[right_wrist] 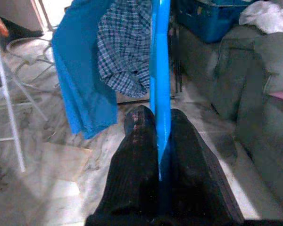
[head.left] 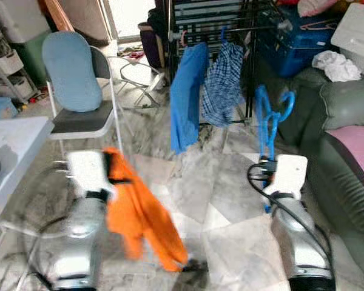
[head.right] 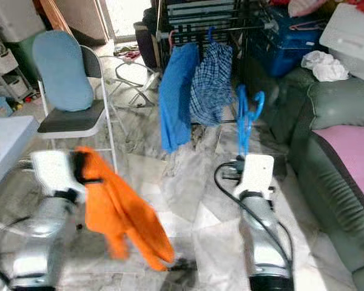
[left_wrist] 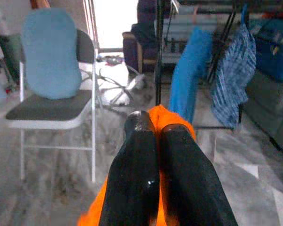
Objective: Hang hanger
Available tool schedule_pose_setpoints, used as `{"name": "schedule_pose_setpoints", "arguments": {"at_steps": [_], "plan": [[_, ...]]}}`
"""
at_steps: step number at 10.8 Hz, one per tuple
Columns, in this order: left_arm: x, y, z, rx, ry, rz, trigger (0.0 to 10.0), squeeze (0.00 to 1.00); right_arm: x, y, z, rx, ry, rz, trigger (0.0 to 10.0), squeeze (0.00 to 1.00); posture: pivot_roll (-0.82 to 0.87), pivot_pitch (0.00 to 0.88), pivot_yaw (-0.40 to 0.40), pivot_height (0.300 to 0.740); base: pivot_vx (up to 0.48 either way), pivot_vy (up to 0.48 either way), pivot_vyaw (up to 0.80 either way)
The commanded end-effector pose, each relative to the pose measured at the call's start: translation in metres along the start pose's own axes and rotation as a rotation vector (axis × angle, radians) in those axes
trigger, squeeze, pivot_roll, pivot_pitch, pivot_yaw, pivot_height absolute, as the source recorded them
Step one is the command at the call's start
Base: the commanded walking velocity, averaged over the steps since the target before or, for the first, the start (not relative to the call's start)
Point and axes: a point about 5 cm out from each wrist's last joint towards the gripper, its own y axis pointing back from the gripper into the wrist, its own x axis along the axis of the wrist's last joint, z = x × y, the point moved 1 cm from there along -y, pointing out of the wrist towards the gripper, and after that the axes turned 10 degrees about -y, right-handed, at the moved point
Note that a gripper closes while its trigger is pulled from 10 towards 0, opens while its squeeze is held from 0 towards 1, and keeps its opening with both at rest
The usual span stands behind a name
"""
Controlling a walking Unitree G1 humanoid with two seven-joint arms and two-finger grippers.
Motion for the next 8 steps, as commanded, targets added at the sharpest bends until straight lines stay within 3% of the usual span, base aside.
{"name": "schedule_pose_setpoints", "arguments": {"at_steps": [1, 4, 6, 7, 8], "plan": [[0.002, 0.005, -0.01, 0.034, -0.018, -0.007, 10.0, 0.0, 0.009, 0.006, -0.009, 0.029, -0.001, 0.017, 10.0, 0.0, -0.11, 0.0, 0.092, 0.74, 0.0, 0.0, 0.0], [0.0, 0.011, -0.014, 0.051, -0.056, -0.015, 10.0, 0.0, -0.008, 0.014, -0.007, 0.035, -0.015, -0.08, 10.0, 0.0, -0.1, 0.0, 0.092, 0.74, 0.0, 0.0, 0.0], [-0.01, 0.013, -0.018, 0.052, -0.049, -0.047, 10.0, 0.0, -0.037, 0.024, -0.008, 0.111, 0.043, -0.264, 10.0, 0.0, -0.09, 0.002, 0.079, 0.74, 0.0, 0.0, 0.0], [-0.008, 0.009, -0.012, 0.004, -0.053, -0.041, 10.0, 0.0, -0.034, 0.024, -0.008, 0.112, 0.05, -0.25, 10.0, 0.0, -0.09, 0.003, 0.08, 0.74, 0.0, 0.0, 0.0], [0.008, -0.001, -0.004, -0.072, -0.13, 0.023, 10.0, 0.0, -0.025, 0.016, -0.007, 0.124, 0.06, -0.223, 10.0, 0.0, -0.09, 0.004, 0.085, 0.74, 0.0, 0.0, 0.0]]}}
